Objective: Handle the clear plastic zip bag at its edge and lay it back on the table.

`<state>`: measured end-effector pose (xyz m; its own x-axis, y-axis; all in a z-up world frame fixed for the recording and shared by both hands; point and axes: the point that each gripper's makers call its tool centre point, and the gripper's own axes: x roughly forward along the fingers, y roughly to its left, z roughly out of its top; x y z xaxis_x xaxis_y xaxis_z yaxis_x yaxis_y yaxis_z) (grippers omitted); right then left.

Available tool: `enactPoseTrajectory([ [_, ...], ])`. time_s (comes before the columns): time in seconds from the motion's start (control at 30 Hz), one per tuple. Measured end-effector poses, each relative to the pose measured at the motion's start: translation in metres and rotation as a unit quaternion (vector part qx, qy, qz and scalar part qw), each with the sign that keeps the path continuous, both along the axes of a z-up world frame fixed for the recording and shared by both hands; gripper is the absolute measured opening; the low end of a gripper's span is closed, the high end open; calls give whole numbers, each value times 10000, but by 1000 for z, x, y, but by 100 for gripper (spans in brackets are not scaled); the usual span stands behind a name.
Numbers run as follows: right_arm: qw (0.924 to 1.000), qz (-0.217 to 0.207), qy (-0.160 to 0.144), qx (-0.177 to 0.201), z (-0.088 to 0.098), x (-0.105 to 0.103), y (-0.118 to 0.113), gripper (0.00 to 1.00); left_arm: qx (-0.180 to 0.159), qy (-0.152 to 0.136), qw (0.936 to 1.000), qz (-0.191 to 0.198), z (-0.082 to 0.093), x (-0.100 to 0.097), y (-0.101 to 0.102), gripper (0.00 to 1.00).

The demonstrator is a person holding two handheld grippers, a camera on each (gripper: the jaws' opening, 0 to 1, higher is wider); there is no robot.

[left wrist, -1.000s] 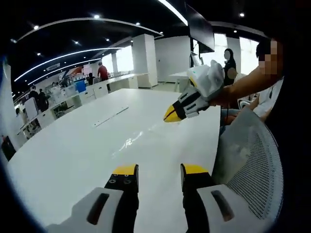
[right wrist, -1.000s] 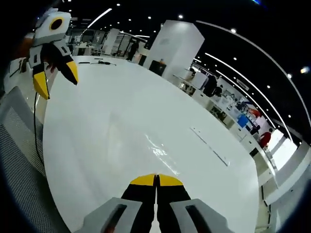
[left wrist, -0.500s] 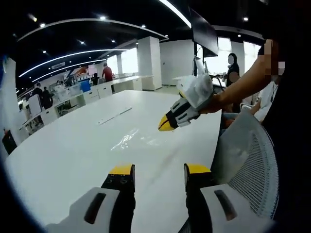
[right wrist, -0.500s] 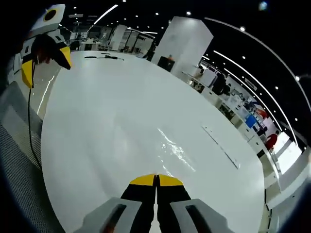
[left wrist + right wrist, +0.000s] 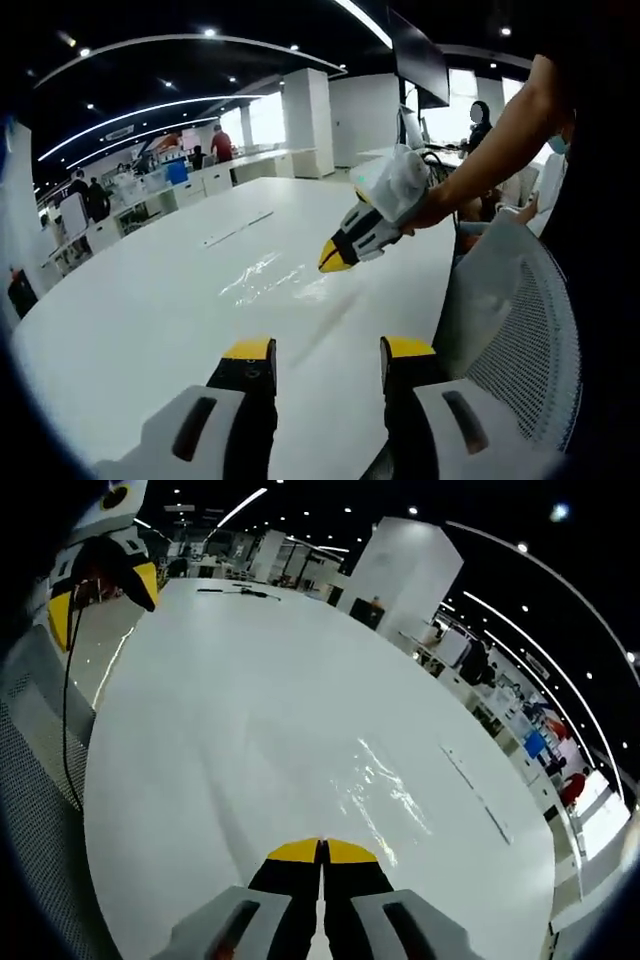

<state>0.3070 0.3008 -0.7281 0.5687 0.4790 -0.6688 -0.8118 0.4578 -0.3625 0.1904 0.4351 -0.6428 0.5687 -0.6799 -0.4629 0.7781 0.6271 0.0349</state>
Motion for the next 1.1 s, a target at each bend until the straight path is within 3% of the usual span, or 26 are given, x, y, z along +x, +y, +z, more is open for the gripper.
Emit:
enactPoseTrajectory([
  [0.3, 9992, 40, 345, -206, -24, -11, 8, 0, 39, 90, 9999, 38, -9, -9, -9, 39],
  [0.5, 9991, 59, 368, -222, -25, -17, 10, 1, 78, 89, 9999, 37, -8, -11, -10, 39],
  [0.8, 9974, -265, 616, 252, -19, -19, 8, 8, 116, 83, 9999, 54, -11, -9, -7, 40],
  [1.1, 9951, -295, 761, 555, -12, -27, 3, 20, 63, 116, 9998, 116, -11, -6, -6, 41],
])
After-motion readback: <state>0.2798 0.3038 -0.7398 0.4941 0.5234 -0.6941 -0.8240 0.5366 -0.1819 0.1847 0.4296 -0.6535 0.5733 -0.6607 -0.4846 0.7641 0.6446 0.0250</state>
